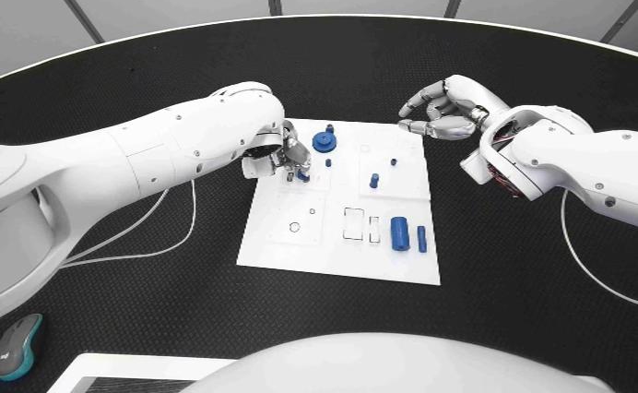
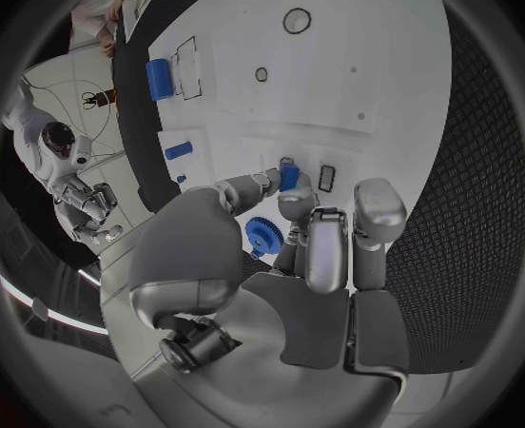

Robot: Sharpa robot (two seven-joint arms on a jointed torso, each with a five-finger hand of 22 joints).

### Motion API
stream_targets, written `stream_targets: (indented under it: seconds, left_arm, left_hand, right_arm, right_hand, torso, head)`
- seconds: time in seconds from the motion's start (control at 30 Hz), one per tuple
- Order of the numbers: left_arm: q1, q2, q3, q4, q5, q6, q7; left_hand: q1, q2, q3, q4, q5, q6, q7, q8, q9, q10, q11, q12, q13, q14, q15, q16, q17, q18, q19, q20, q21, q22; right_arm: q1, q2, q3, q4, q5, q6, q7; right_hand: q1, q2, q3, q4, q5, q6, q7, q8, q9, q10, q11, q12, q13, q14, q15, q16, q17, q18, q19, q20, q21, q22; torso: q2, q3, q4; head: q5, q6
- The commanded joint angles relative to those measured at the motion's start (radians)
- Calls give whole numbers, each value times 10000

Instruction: Assemble the parts on the task board

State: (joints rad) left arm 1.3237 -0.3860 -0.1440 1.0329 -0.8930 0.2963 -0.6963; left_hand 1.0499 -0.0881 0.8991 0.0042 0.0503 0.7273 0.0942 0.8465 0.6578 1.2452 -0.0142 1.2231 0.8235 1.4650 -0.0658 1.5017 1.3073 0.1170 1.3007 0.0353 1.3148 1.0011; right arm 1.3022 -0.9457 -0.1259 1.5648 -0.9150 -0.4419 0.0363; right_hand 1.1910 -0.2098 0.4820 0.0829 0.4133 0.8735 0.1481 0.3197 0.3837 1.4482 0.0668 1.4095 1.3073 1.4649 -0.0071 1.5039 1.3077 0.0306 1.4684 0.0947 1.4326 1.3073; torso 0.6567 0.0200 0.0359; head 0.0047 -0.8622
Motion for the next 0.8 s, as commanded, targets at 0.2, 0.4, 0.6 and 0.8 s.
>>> stream_targets:
  seconds: [0.2,0.4,0.6,0.8]
  left_arm:
    - [-6,5,0,9,-4,137,-2]
    - [-11,17,0,9,-4,51,21]
    - [-14,30,0,4,-4,74,24]
    - [-15,65,-1,-36,-4,268,-15]
  left_hand:
    - [111,164,343,-273,26,253,-342,735,267,69,-12,22,-7,737,-84,52,1495,-56,73,-9,46,0]
    - [111,164,343,-273,26,253,-342,735,267,69,-12,22,-7,737,-84,52,1495,-56,73,-9,46,0]
    - [111,164,343,-273,26,253,-342,735,267,69,-12,22,-7,737,-84,52,1495,-56,73,-9,46,0]
    - [109,156,354,-285,27,255,-345,740,273,85,-16,34,12,737,-88,52,1495,-63,90,-13,62,31]
  right_arm:
    - [-1,5,0,-8,0,5,3]
    - [-1,10,0,-10,0,5,6]
    - [-1,2,0,-5,0,2,5]
    - [-1,-7,0,7,0,0,-1]
  right_hand:
    - [-17,-21,81,-4,53,-57,0,54,-6,17,-59,15,1219,744,-77,-49,1362,101,297,-71,-31,1259]
    - [-17,-21,81,-4,53,-57,0,54,-6,17,-59,15,1219,744,-77,-49,1362,101,297,-71,-31,1259]
    - [-17,-21,81,-4,53,-57,0,54,-6,17,-59,15,1219,744,-77,-49,1362,101,297,-71,-31,1259]
    - [-17,-21,81,-4,53,-57,0,54,-6,17,-59,15,1219,744,-77,-49,1362,101,297,-71,-31,1259]
  torso:
    - [-1,0,4]
    - [2,3,-2]
    - [18,-1,0]
    - [13,-1,5]
  head:
    - [3,2]
    - [7,18]
    - [2,20]
    - [-10,10]
